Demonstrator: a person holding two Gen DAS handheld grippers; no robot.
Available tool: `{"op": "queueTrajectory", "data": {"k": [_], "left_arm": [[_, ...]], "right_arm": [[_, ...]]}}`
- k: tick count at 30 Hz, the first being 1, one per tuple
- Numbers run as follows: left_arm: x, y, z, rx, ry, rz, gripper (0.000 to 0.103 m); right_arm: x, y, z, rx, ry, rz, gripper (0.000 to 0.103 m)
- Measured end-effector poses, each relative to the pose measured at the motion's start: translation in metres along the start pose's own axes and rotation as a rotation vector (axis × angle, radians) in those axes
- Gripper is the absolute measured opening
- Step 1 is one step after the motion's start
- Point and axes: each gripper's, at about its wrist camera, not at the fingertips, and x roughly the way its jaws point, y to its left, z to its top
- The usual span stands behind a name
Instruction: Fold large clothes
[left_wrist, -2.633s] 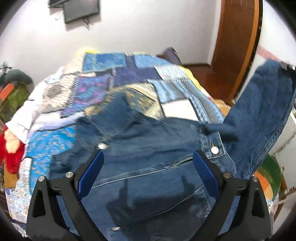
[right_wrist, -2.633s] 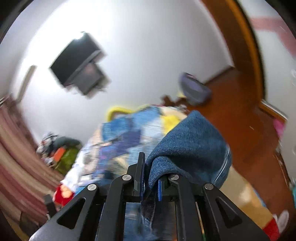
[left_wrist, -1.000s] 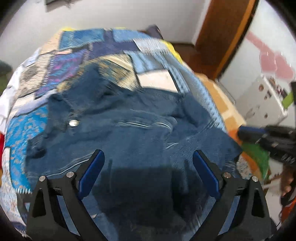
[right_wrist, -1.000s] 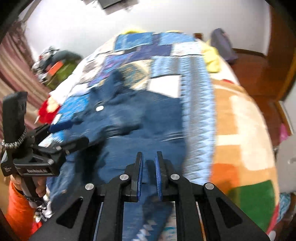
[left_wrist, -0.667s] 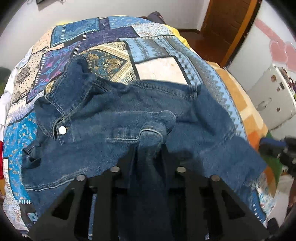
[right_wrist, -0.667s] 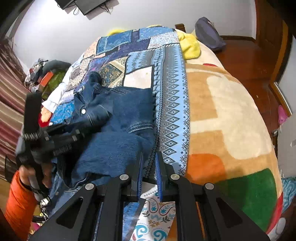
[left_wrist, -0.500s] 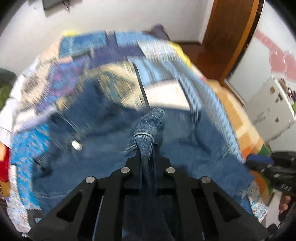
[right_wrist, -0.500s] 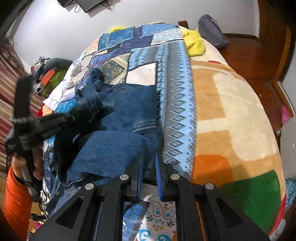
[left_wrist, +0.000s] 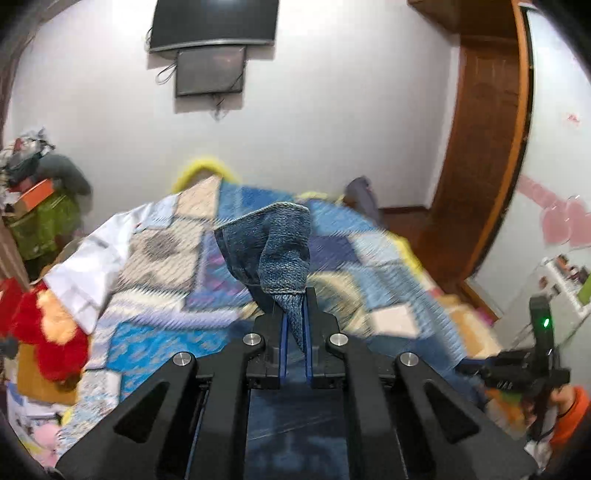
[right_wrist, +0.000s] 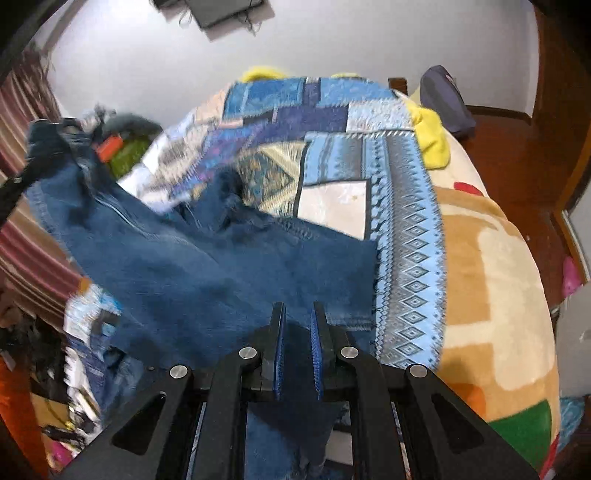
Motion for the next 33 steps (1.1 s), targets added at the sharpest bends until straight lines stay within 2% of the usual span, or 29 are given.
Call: {"op": "queueTrajectory", "data": {"k": [4, 9, 13, 16, 17, 19, 21, 24, 25, 28, 30, 31, 33], "left_arm": [[0.036, 0.052, -0.053, -0.096, 0.173, -0.001, 0.006], [0.072, 0.093, -0.134, -0.217, 0.372, -0.036, 0.007], [0.079, 0.102, -0.185, -0.280, 0.424, -0.073, 0.008], [0.080, 0.100, -0.205, -0.281, 0.435, -0.064, 0.018], [0.079, 0.100, -0.210, -0.283, 0.443, -0.058, 0.024], [0.079, 0.105, -0.220, -0.288, 0.457, -0.040, 0.029], [0.077, 0.111, -0.226, -0.322, 0.456, -0.053, 0.031], [0.074, 0.119, -0.229, -0.369, 0.450, -0.064, 0.034], [0.073, 0.120, -0.228, -0.380, 0.450, -0.060, 0.038], [0.073, 0.123, -0.221, -0.406, 0.450, -0.059, 0.045], [0.079, 0.125, -0.217, -0.440, 0.466, -0.071, 0.048], [0.084, 0.127, -0.215, -0.460, 0.478, -0.075, 0.048], [0.096, 0.129, -0.214, -0.465, 0.513, -0.046, 0.047]], "right_arm": [[0.045, 0.012, -0.010, -0.066, 0.116, -0.067, 0.009], [0.058, 0.027, -0.024, -0.217, 0.098, -0.147, 0.009], [0.059, 0.033, -0.030, -0.293, 0.096, -0.216, 0.009], [0.055, 0.033, -0.033, -0.304, 0.089, -0.263, 0.009], [0.054, 0.031, -0.034, -0.302, 0.087, -0.269, 0.009], [0.051, 0.025, -0.036, -0.291, 0.084, -0.293, 0.009], [0.049, 0.018, -0.037, -0.274, 0.086, -0.304, 0.009], [0.046, 0.002, -0.038, -0.215, 0.097, -0.275, 0.009], [0.045, -0.002, -0.038, -0.202, 0.101, -0.283, 0.009], [0.043, -0.016, -0.041, -0.157, 0.126, -0.306, 0.009], [0.046, -0.029, -0.044, -0.111, 0.183, -0.321, 0.009], [0.046, -0.034, -0.046, -0.093, 0.203, -0.311, 0.009], [0.039, -0.043, -0.051, -0.054, 0.200, -0.231, 0.009]]}}
